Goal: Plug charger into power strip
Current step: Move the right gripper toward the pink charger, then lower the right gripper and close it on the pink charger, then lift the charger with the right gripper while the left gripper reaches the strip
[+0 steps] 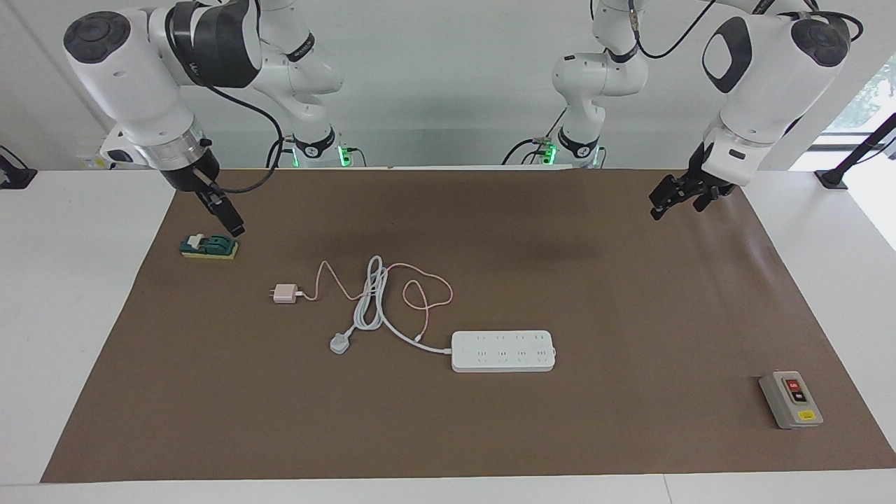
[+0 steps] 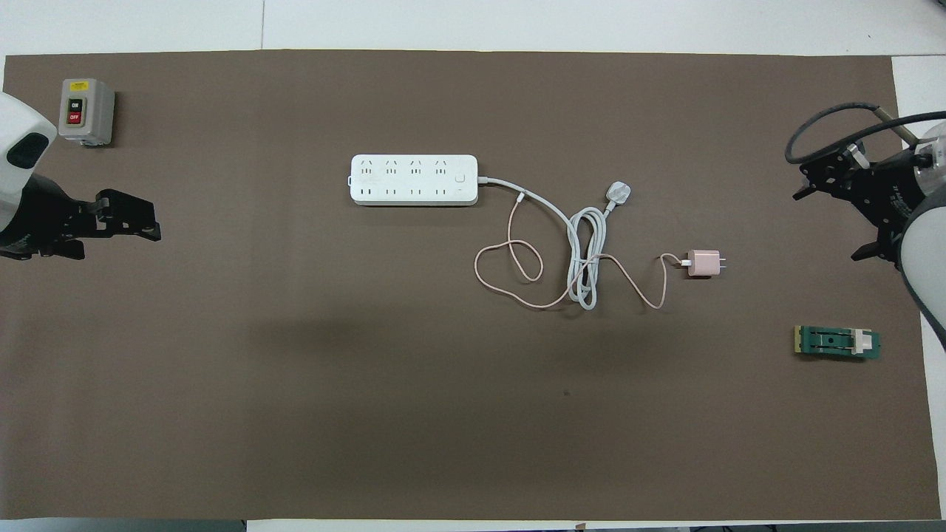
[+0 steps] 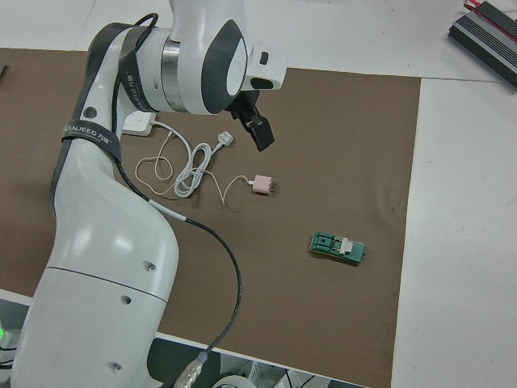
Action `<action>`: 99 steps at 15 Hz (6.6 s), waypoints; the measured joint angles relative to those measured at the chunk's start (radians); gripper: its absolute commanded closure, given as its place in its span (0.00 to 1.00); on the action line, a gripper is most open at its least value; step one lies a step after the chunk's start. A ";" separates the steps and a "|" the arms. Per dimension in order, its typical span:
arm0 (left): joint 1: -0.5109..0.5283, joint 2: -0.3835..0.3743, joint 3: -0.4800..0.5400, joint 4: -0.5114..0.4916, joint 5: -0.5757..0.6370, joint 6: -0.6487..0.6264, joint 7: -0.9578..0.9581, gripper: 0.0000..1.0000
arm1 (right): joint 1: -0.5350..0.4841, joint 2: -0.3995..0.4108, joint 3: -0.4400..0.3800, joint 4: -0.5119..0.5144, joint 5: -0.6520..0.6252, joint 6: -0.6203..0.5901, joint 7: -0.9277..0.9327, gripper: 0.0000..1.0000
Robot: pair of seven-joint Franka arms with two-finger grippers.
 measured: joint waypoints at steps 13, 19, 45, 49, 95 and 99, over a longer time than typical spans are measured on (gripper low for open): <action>0.000 0.000 0.000 0.000 0.000 0.000 0.000 0.00 | -0.005 0.022 -0.003 -0.053 0.145 0.061 0.255 0.00; 0.000 0.000 0.000 0.000 0.000 0.000 0.000 0.00 | -0.041 0.021 -0.010 -0.082 0.224 0.110 0.319 0.00; 0.000 0.000 0.000 0.000 0.000 0.000 0.000 0.00 | -0.049 0.134 -0.007 -0.428 0.368 0.548 0.309 0.00; 0.000 0.000 0.000 0.000 0.000 0.000 0.000 0.00 | -0.077 0.160 -0.009 -0.439 0.421 0.553 0.199 0.00; 0.130 0.128 0.008 -0.063 -0.467 0.088 0.190 0.00 | -0.136 0.220 -0.013 -0.483 0.641 0.568 0.005 0.49; 0.157 0.170 0.009 -0.098 -0.679 0.089 0.217 0.00 | -0.139 0.220 -0.013 -0.482 0.649 0.572 0.005 0.50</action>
